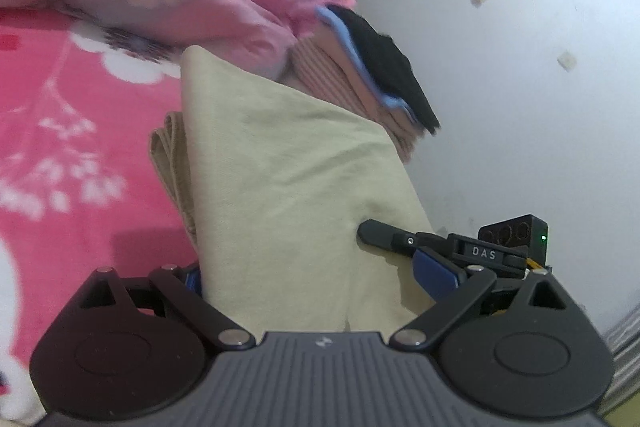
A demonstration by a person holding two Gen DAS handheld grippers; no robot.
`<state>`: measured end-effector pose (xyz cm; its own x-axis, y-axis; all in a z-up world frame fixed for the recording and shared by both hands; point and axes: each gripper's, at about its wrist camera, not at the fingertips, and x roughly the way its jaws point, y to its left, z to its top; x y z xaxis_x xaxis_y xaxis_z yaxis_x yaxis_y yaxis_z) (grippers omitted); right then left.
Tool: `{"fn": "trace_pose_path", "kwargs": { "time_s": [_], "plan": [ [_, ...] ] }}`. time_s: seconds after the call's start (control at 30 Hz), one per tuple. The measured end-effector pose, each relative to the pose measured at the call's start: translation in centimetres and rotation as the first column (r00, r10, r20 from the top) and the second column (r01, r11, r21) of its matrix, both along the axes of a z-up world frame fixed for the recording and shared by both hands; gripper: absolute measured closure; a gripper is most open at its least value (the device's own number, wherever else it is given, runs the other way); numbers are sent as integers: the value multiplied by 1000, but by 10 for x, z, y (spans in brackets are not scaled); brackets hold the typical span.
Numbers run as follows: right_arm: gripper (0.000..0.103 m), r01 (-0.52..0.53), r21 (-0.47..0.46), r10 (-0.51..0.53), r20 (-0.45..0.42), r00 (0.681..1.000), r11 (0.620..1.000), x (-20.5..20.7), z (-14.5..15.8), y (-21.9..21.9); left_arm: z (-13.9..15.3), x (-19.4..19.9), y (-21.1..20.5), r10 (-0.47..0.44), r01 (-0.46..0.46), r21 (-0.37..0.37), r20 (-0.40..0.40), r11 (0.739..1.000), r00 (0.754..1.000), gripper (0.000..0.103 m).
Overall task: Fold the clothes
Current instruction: 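Lift the folded trousers with both grippers toward the clothes stack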
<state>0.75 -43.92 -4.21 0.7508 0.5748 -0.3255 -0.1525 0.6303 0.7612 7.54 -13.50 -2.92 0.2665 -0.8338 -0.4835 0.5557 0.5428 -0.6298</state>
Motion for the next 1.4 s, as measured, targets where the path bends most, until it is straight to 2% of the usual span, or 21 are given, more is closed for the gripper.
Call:
{"fn": "trace_pose_path", "kwargs": {
  "time_s": [0.17, 0.4, 0.8, 0.9, 1.03, 1.27, 1.4],
  "plan": [
    [86, 84, -6, -84, 6, 996, 996, -31, -4, -50, -5, 3, -67, -100, 101, 23, -26, 995, 995, 5],
    [86, 220, -43, -221, -11, 975, 974, -55, -13, -123, -24, 19, -170, -226, 228, 39, -44, 973, 973, 6],
    [87, 379, -191, -393, -42, 919, 906, -63, -4, -219, -58, 37, -282, -312, 302, -104, -103, 948, 944, 6],
    [87, 398, -232, -419, -48, 907, 888, -65, -2, -234, -64, 33, -301, -312, 299, -120, -104, 947, 944, 6],
    [87, 404, -286, -437, -62, 897, 869, -64, -1, -249, -71, 32, -320, -294, 285, -117, -63, 951, 954, 6],
    [87, 379, -354, -434, -91, 896, 855, -43, -11, -265, -83, 37, -327, -269, 265, -128, -14, 956, 963, 6],
    [87, 372, -358, -431, -100, 897, 857, -32, -22, -274, -89, 41, -329, -255, 254, -137, 8, 958, 967, 6]
  ]
}}
